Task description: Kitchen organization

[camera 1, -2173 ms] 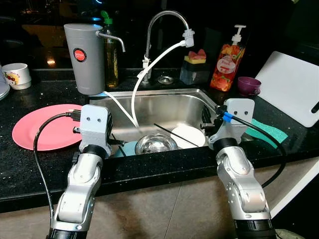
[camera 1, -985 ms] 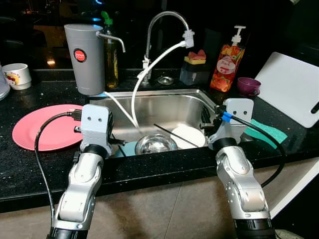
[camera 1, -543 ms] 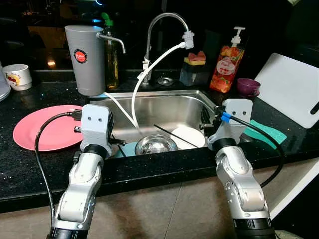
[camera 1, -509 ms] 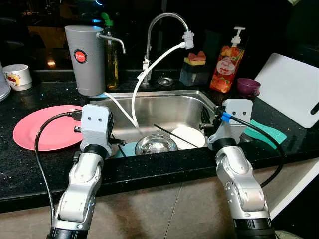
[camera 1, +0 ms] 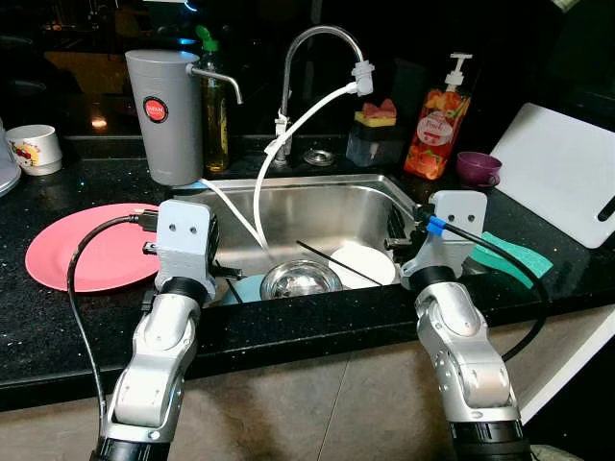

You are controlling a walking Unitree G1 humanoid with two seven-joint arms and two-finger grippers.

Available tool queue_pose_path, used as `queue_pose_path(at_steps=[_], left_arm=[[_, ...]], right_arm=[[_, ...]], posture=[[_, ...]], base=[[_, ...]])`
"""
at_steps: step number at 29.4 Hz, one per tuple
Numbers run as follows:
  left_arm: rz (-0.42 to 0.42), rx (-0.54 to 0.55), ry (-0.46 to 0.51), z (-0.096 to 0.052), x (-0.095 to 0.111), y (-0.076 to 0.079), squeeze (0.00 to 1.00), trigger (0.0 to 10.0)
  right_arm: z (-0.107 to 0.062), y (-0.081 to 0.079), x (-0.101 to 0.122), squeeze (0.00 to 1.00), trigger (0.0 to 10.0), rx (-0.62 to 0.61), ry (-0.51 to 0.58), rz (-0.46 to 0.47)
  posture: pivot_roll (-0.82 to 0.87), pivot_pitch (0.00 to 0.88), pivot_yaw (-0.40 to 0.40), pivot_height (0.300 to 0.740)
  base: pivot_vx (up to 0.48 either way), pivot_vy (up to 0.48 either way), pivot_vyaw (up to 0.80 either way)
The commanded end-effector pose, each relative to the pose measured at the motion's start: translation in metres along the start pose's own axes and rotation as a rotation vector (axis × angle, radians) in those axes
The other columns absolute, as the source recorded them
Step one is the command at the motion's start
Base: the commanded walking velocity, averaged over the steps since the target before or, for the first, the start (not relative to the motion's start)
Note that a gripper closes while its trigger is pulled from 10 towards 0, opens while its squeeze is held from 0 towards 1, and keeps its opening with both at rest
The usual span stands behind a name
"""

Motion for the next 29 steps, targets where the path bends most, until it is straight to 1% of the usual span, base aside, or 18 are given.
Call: queue_pose_path(at_steps=[1, 13, 19, 20, 22, 24, 25, 26, 29], left_arm=[[-0.002, -0.006, 0.007, 0.001, 0.002, 0.003, 0.0, 10.0], [-0.008, -0.013, 0.007, 0.001, 0.004, 0.005, 0.0, 10.0], [-0.029, -0.012, 0.002, 0.002, 0.007, 0.009, 0.0, 10.0], [-0.044, -0.015, -0.006, 0.002, 0.008, 0.01, 0.0, 10.0], [-0.079, -0.026, -0.022, 0.002, 0.009, 0.014, 0.0, 10.0], [-0.104, -0.052, -0.046, 0.002, 0.008, 0.017, 0.0, 10.0], [-0.104, -0.052, -0.046, 0.002, 0.008, 0.017, 0.0, 10.0], [-0.113, -0.08, -0.067, 0.002, 0.005, 0.02, 0.0, 10.0], [-0.096, -0.102, -0.062, 0.002, 0.006, 0.022, 0.0, 10.0]], right_arm=[[0.001, 0.001, 0.003, 0.0, 10.0, -0.008, 0.012, 0.013], [0.0, 0.002, 0.003, 0.0, 10.0, -0.011, 0.009, 0.013], [0.0, 0.003, 0.003, 0.0, 10.0, -0.011, 0.005, 0.009], [0.0, 0.005, 0.003, 0.0, 10.0, -0.013, 0.005, 0.007], [-0.001, 0.006, 0.003, 0.0, 10.0, -0.019, 0.004, 0.002], [-0.003, 0.007, 0.002, 0.0, 10.0, -0.03, 0.006, 0.002], [-0.003, 0.007, 0.002, 0.0, 10.0, -0.03, 0.006, 0.002], [-0.005, 0.009, 0.001, 0.0, 10.0, -0.043, 0.008, 0.006], [-0.007, 0.011, 0.0, 0.0, 10.0, -0.054, 0.006, 0.012]], posture=[[0.15, 0.079, -0.083, 0.74], [0.15, 0.083, -0.084, 0.74], [0.12, 0.078, -0.091, 0.74], [0.12, 0.076, -0.088, 0.74], [0.12, 0.072, -0.079, 0.74], [0.11, 0.063, -0.049, 0.74], [0.11, 0.063, -0.049, 0.74], [0.11, 0.059, -0.038, 0.74], [0.1, 0.059, -0.035, 0.74]], base=[[0.0, 0.0, 0.0], [0.0, 0.0, 0.0], [0.0, 0.0, 0.0], [0.0, 0.0, 0.0], [0.0, 0.0, 0.0], [0.0, 0.0, 0.0], [0.0, 0.0, 0.0], [0.0, 0.0, 0.0], [0.0, 0.0, 0.0]])
Point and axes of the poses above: a point about 5 cm out from each wrist's last joint towards the gripper, its own z axis pointing out of the wrist towards the gripper, its own x axis along the axis of the wrist's last joint, y = z × x, the point moved 4 cm from there along z, pointing out of the wrist towards the gripper, and after that the axes turned 12 degrees about z, right-handed, at the moved point
